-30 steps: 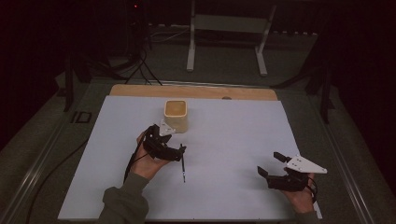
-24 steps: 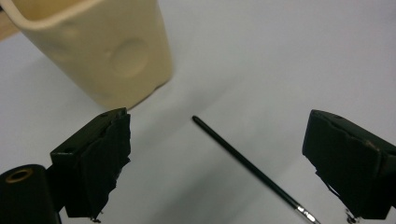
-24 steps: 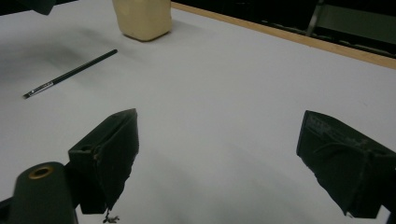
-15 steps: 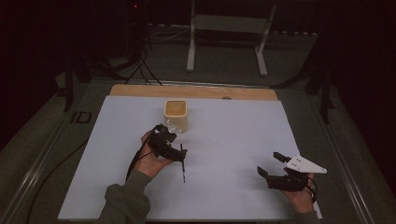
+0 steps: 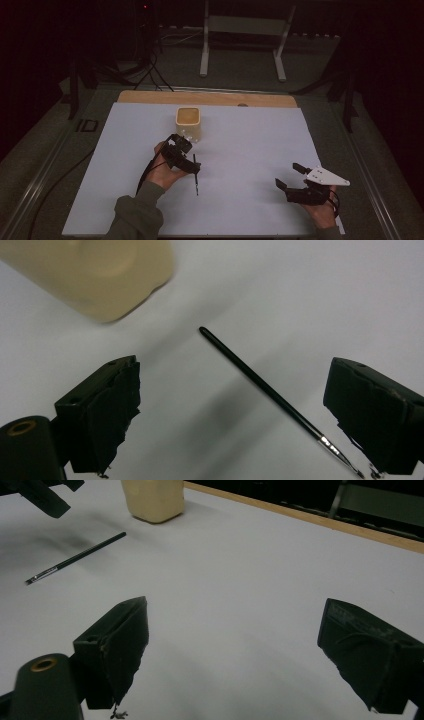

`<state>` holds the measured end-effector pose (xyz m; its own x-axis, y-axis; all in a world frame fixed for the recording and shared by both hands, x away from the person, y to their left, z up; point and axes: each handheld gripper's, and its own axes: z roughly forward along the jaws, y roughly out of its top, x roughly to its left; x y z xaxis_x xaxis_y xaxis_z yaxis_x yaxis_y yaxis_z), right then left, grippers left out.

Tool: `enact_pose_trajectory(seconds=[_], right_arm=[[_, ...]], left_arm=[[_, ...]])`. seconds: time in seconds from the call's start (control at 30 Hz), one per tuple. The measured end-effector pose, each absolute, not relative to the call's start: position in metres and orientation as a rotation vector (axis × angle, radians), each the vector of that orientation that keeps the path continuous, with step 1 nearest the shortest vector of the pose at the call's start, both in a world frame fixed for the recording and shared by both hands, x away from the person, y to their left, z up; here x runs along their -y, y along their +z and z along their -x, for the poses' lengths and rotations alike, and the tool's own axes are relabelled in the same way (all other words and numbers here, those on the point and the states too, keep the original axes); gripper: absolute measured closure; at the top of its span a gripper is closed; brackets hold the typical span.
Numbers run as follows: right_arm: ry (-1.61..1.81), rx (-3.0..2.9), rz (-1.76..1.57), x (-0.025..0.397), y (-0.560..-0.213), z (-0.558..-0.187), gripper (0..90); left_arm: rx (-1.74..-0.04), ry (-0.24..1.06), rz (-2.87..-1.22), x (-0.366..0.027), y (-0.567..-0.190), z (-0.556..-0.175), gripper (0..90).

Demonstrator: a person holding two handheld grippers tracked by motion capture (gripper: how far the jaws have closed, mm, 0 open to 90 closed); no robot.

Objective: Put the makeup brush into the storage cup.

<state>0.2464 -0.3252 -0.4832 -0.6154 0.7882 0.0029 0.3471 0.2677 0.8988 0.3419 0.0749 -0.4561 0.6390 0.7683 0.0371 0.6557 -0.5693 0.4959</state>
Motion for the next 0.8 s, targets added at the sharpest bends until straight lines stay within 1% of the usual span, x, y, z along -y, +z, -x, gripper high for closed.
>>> enact_pose_trajectory(seconds=[0.2, 0.8], right_arm=[[1.31, -2.096, -1.024, 0.325, -0.483, -0.246, 13.0], [1.308, -2.101, -1.021, 0.325, -0.483, -0.246, 13.1]], left_arm=[[-1.134, 0.327, -2.46, -0.07, -0.457, -0.344, 9.1], [-1.172, 0.284, -2.512, -0.063, -0.463, -0.347, 9.9]])
